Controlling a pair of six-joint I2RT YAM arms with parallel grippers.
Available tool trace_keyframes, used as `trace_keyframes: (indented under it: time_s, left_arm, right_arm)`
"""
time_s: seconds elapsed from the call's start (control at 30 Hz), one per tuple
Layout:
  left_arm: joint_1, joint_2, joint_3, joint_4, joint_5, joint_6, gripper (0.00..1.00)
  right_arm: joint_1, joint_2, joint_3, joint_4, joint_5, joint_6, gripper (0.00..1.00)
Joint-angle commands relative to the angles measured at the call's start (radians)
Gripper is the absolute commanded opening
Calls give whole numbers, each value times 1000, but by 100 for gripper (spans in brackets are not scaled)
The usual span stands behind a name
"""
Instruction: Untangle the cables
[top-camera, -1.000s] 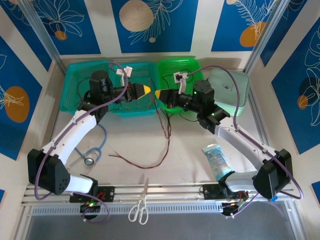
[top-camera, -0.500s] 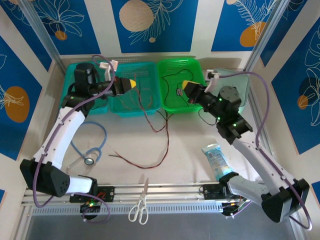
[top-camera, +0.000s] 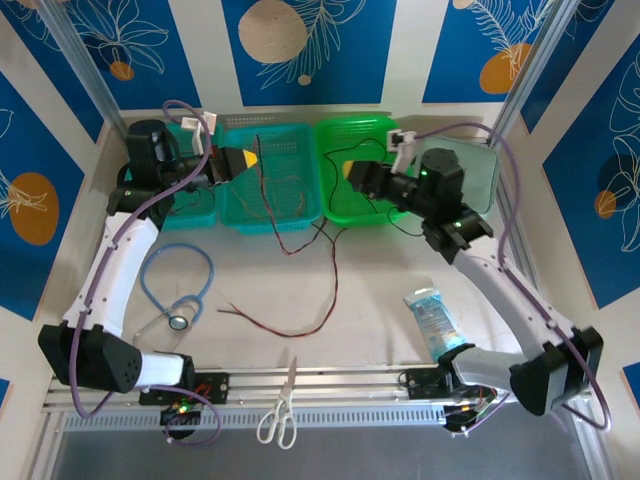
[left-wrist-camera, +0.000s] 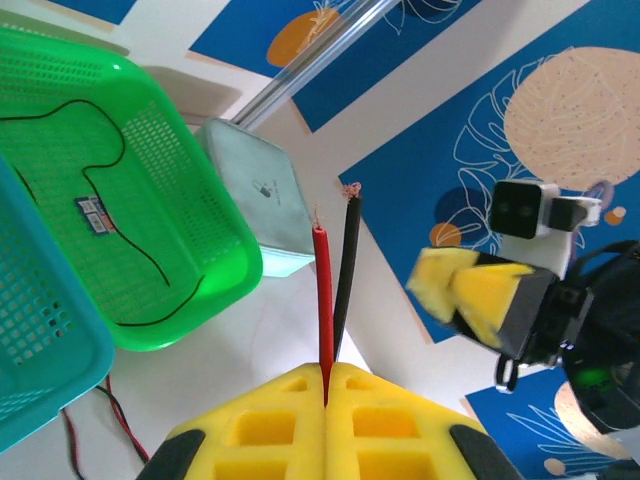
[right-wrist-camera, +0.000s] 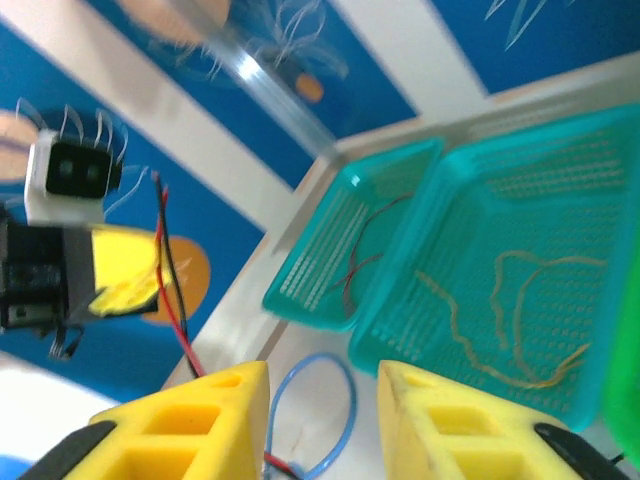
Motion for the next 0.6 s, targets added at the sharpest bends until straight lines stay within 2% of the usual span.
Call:
trace_keyframes:
  time_s: [0.0, 0.23, 0.57]
  left_arm:
    - [-4, -30, -31, 72, 56, -40, 0]
    - [-12, -41, -64, 90, 62, -65, 0]
    - [-13, -55, -84, 82, 61, -60, 0]
  right_arm:
    - [54, 81, 58, 75, -88, 19, 38]
    - [166, 294, 251, 115, -121, 19, 43]
    - [217, 469, 472, 130, -165, 45, 43]
